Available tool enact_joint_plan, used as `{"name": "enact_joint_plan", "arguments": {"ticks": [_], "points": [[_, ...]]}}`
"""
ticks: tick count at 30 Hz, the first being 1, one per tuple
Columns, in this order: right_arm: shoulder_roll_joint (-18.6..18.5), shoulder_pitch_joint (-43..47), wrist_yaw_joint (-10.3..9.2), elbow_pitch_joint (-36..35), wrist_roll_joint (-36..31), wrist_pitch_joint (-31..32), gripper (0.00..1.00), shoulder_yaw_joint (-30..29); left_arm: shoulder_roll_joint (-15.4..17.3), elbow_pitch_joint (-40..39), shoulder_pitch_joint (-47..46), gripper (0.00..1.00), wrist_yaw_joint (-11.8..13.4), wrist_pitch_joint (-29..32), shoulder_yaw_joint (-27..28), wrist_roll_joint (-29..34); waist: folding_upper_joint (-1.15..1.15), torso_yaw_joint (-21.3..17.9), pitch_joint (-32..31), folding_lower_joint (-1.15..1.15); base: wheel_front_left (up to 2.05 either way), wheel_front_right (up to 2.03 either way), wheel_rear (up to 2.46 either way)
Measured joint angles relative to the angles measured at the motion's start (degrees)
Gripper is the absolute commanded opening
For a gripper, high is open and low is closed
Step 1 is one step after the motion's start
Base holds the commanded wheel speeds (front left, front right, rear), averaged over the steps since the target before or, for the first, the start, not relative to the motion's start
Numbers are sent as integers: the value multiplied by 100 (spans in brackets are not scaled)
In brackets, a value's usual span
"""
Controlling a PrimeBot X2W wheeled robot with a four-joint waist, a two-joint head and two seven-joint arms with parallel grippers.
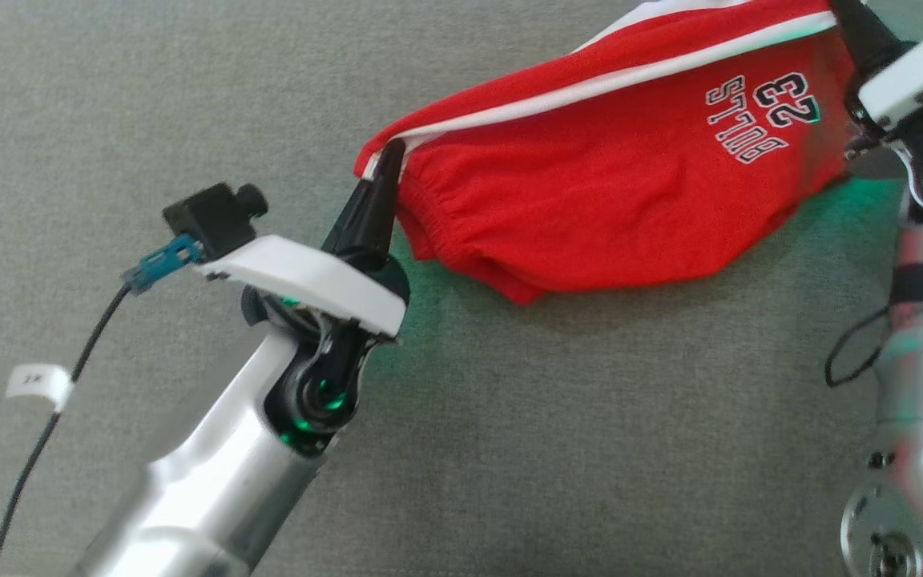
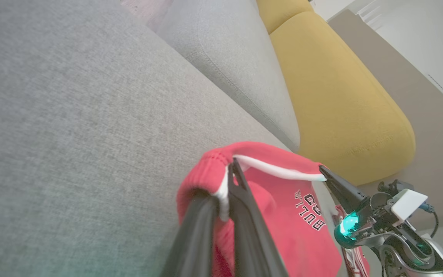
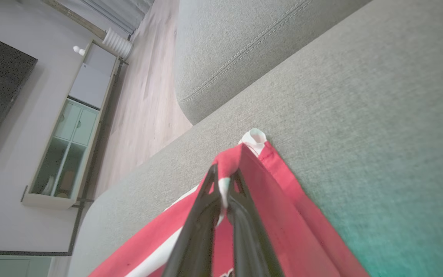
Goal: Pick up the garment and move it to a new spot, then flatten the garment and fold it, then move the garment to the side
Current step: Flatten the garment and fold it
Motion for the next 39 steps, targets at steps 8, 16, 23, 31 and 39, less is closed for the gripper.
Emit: {"name": "enact_joint_plan", "arguments": {"ticks": [8,16,23,31,39], "points": [[-23,-430,0,603,-318,-183,100,-14,-318,656,-349,68,-104,-47,-60,33,0,76,178,-1,0,0,0],[-53,-479,0,151,-314,-672,100,183,-264,750,-430,100,163,-344,-87,346,0,-11,219,-1,0,0,0],[-772,313,0,-790,-1346,-625,100,1085,366,253,94,100,904,-770,-505,1450,0,-79,186,-1,0,0,0],[-940,889,0,-831,-1908,-231,100,1302,608,-759,251,100,1574,-1187,-630,2776,0,80,233,-1,0,0,0],[-889,529,0,-490,-2108,157,0,1191,314,-1195,654,100,1513,-1216,-193,3956,0,238,270,-2,0,0,0]]}}
